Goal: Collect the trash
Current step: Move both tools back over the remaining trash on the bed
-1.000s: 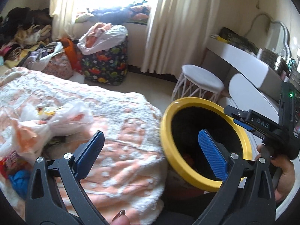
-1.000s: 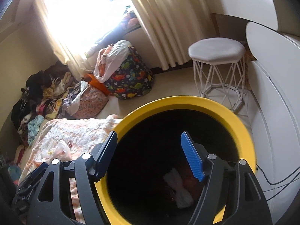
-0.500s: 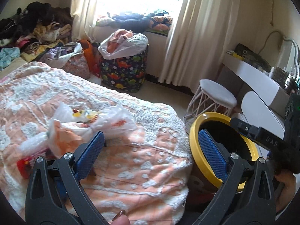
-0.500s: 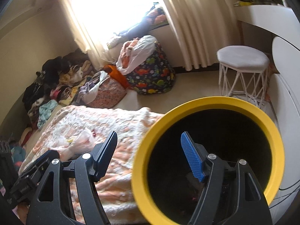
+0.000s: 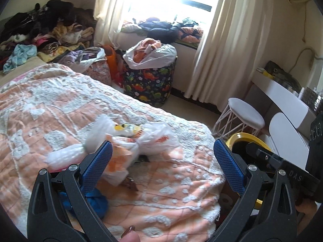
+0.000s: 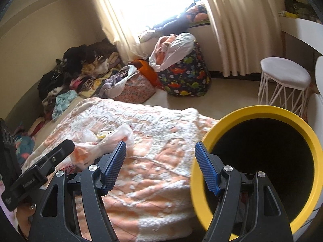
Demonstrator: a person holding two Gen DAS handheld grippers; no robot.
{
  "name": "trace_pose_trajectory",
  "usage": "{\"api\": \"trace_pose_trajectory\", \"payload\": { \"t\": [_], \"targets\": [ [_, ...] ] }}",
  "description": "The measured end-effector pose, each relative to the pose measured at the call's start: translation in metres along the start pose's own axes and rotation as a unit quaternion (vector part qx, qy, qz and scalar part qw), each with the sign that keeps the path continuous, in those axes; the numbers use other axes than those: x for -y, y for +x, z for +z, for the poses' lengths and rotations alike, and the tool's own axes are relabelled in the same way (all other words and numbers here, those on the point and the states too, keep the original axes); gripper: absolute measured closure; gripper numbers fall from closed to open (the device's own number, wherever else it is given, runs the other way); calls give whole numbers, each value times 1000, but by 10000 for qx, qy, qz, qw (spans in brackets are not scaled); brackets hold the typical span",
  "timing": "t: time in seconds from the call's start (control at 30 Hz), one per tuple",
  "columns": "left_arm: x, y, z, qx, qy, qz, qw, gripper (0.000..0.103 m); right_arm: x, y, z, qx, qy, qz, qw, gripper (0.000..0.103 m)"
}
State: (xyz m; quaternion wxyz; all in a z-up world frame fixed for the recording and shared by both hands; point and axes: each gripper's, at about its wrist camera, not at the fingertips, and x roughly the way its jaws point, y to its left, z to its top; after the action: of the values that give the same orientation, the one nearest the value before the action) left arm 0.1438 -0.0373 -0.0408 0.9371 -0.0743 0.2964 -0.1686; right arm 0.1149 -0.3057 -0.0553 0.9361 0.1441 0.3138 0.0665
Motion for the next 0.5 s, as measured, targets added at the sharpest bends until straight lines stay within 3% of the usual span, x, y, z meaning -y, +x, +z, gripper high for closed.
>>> {"api": "trace_pose_trajectory", "payload": {
  "t": [0.5],
  "targets": [
    [-64,-15,0,116,-489,473,9976,11,-41,40,4,-278,-455,264,9982,35]
  ]
}}
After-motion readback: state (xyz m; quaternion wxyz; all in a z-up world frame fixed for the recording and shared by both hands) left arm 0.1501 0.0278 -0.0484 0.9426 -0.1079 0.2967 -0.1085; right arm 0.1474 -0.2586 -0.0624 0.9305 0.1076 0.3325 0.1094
